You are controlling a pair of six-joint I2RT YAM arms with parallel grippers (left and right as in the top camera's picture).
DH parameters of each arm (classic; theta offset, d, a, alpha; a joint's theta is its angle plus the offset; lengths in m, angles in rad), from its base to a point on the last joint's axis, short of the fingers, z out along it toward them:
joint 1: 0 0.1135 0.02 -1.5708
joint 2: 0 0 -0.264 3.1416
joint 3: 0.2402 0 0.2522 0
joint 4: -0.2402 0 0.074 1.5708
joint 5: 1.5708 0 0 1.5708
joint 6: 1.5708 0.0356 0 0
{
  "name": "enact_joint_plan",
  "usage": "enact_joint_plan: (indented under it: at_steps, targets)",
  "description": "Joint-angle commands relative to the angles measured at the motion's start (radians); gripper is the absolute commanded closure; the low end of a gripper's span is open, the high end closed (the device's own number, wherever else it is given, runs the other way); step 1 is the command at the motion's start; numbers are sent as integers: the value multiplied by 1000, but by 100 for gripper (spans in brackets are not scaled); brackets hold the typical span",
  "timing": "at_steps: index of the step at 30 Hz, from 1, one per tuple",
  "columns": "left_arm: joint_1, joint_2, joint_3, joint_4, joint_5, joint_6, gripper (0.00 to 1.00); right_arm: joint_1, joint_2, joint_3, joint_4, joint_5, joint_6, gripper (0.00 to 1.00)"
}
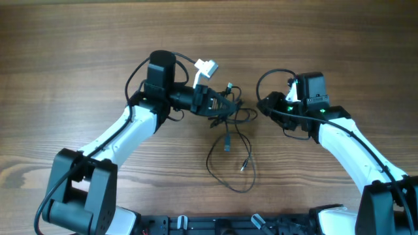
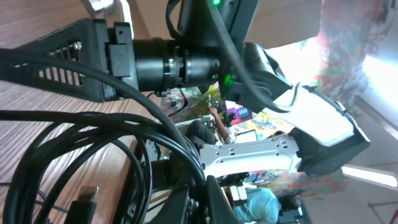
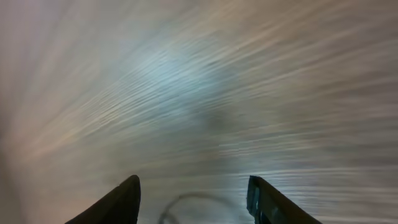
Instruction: Untangle cables
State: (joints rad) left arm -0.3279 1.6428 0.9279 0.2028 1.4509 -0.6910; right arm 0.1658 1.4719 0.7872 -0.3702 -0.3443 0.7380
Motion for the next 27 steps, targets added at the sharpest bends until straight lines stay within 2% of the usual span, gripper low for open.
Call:
enact_joint_plan:
  at_steps: [1, 3, 4, 5, 6, 11, 14, 21, 25, 26, 27]
  targets:
    - [44, -20, 5, 3, 48, 2, 96, 0, 15, 0, -30, 153, 40, 46]
    - [64, -20, 5, 3, 48, 2, 96, 0, 15, 0, 10, 11, -43, 39]
    - [68, -20, 5, 3, 43, 2, 96, 0, 15, 0, 50, -130, -158, 32]
    - [67, -20, 5, 3, 11, 2, 96, 0, 15, 0, 87, -406, -325, 16]
    - [67, -20, 5, 2, -14, 2, 96, 0, 15, 0, 88, -488, -339, 12]
    - [67, -20, 5, -121, -204, 3, 96, 0, 15, 0, 90, -523, 20, 11]
    - [67, -20, 5, -184, -294, 2, 96, 0, 15, 0, 89, -527, 107, 10]
    - [2, -20, 5, -145, -293, -83, 96, 5, 15, 0, 186, -536, 301, 10]
    - [-27, -20, 6, 14, -293, -215, 96, 60, 15, 0, 214, -527, 366, 31]
    - [-31, -20, 5, 24, -293, -215, 96, 76, 15, 0, 216, -515, 368, 40]
    - [-33, -20, 6, 26, -293, -215, 96, 91, 15, 0, 216, -502, 369, 59]
